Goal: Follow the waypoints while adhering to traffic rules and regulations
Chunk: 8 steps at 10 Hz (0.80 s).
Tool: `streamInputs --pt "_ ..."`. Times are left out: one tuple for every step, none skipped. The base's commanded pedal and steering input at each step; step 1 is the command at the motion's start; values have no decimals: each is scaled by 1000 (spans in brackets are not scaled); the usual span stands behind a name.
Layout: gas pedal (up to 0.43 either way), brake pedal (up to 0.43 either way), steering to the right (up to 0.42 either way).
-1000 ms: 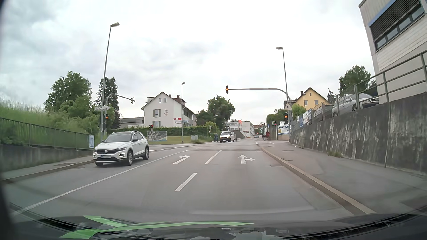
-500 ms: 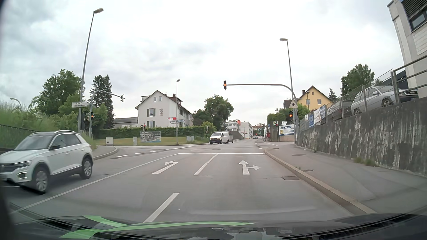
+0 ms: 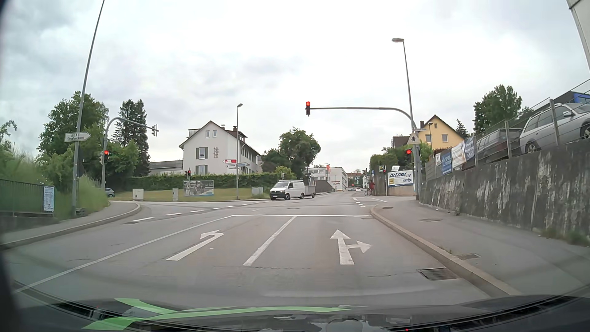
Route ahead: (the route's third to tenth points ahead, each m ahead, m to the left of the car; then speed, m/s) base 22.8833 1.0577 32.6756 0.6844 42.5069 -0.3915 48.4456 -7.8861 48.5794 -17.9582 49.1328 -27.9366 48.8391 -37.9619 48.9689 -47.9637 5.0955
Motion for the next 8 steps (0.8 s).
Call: streamInputs --pt "0 79 7" --pt "0 79 7" --pt "0 85 7" --pt "0 85 7" --pt "0 85 7" --pt "0 79 7" --pt "0 79 7" --pt "0 79 7"
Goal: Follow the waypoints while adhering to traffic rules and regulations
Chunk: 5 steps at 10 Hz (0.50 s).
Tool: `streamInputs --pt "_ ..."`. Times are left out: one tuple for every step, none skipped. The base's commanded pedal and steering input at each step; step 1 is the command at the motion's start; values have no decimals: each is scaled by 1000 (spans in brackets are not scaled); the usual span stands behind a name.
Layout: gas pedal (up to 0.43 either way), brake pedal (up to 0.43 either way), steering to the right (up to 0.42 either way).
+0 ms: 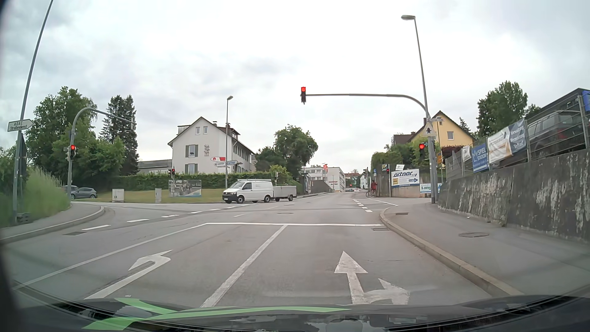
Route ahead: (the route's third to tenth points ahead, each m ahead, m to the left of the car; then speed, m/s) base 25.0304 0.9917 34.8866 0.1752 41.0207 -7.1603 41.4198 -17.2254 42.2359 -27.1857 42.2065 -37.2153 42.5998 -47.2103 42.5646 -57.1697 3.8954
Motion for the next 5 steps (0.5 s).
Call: streamInputs --pt "0 79 7" --pt "0 43 7" --pt "0 18 7" --pt "0 0 7" --pt "0 0 8"
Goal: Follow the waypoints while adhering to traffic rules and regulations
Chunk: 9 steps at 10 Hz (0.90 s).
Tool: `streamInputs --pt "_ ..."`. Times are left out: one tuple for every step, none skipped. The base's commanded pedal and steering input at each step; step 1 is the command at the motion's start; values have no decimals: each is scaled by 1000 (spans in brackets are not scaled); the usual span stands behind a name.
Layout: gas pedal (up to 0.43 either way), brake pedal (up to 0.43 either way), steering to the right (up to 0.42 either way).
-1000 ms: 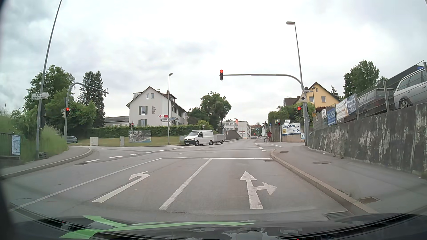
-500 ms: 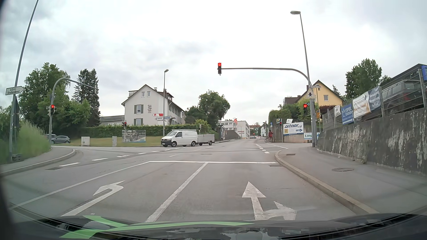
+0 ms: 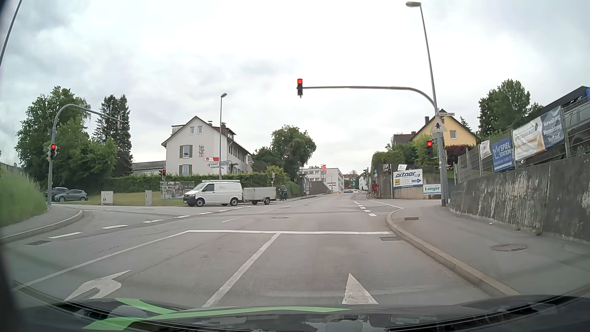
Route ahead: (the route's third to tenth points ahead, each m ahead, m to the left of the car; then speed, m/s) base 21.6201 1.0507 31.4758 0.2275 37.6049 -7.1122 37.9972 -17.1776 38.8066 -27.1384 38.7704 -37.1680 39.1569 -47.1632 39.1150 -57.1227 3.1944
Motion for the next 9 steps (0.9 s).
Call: streamInputs --pt "0 0 8" --pt "0 0 8" --pt "0 0 8" --pt "0 0 8" --pt "0 0 8" --pt "0 0 8" --pt "0 0 8" --pt "0 0 8" --pt "0 0 9"
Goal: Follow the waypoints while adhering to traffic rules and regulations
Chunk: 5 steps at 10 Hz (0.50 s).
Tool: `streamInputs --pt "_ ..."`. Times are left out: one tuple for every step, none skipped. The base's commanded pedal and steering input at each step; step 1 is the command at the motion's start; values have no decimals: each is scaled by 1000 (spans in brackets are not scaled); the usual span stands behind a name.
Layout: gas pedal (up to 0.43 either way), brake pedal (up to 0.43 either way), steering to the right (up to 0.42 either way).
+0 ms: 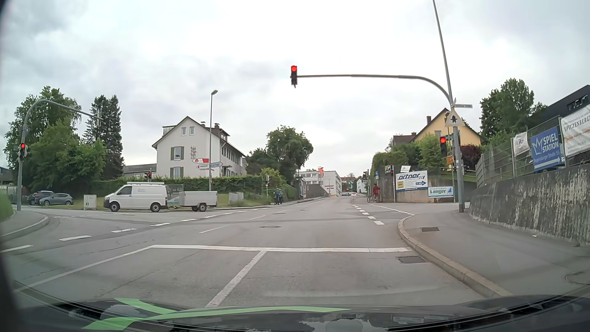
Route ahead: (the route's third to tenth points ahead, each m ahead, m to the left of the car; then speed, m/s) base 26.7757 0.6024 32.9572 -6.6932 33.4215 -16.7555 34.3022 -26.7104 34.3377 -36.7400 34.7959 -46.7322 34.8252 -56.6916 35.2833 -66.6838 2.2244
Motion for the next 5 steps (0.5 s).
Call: streamInputs --pt "0 0 9" --pt "0 0 9" --pt "0 0 9" --pt "0 0 9" --pt "8 0 9"
